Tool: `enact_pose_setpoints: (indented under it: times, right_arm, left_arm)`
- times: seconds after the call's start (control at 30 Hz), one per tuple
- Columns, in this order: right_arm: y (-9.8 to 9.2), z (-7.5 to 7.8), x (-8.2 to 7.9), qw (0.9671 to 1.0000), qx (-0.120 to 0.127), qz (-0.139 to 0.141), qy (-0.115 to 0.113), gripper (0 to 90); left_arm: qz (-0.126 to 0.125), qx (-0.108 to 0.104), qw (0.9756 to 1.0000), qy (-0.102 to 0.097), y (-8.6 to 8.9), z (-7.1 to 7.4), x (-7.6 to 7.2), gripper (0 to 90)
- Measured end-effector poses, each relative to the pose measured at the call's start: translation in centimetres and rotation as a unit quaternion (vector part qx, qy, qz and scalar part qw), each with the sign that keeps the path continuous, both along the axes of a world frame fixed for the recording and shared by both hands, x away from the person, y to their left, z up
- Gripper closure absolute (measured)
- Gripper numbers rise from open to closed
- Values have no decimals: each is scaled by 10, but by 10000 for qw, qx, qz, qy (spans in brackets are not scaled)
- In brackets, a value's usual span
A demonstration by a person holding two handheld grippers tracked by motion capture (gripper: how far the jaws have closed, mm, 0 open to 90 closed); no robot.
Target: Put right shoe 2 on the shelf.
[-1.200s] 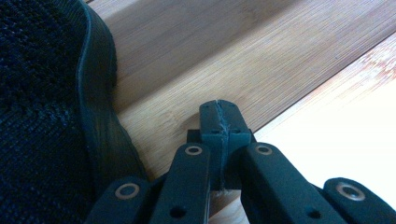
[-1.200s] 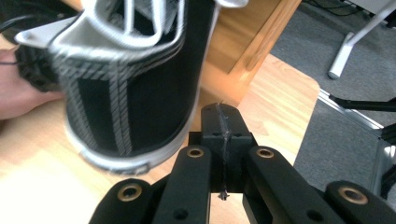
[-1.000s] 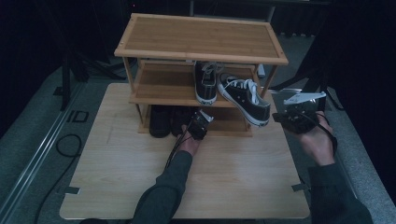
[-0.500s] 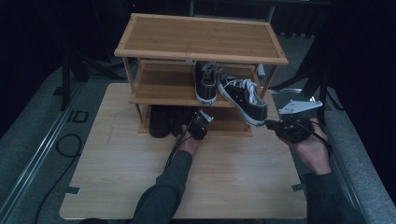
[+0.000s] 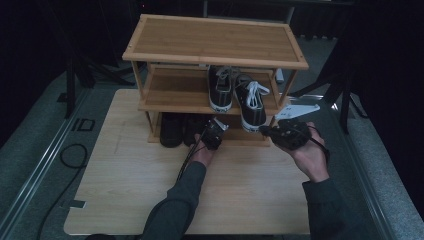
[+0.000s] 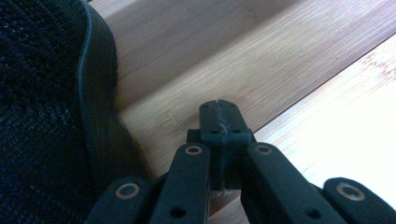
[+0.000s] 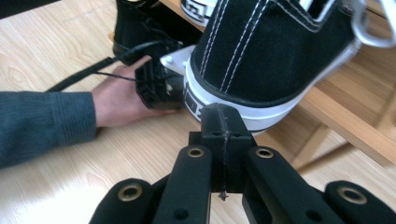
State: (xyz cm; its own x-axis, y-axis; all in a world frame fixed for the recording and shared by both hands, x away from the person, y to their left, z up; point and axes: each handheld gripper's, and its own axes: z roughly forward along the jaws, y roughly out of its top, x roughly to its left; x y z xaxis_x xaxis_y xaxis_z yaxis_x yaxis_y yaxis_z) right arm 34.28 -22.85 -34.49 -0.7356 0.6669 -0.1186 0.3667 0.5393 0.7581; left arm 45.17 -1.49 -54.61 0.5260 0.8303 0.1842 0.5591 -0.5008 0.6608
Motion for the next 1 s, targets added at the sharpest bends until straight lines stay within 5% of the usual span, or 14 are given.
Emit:
enact_pose_setpoints:
  times: [0.77,1.0]
  right_arm:
    - [29,-7,28,9994,300,-148,-124,900]
    - [26,-15,36,9984,229,-469,-228,900]
  left_arm:
    - [-34,-35,10000,52,-1,0,1,900]
    - [-44,-47,10000,50,-1,0,1,900]
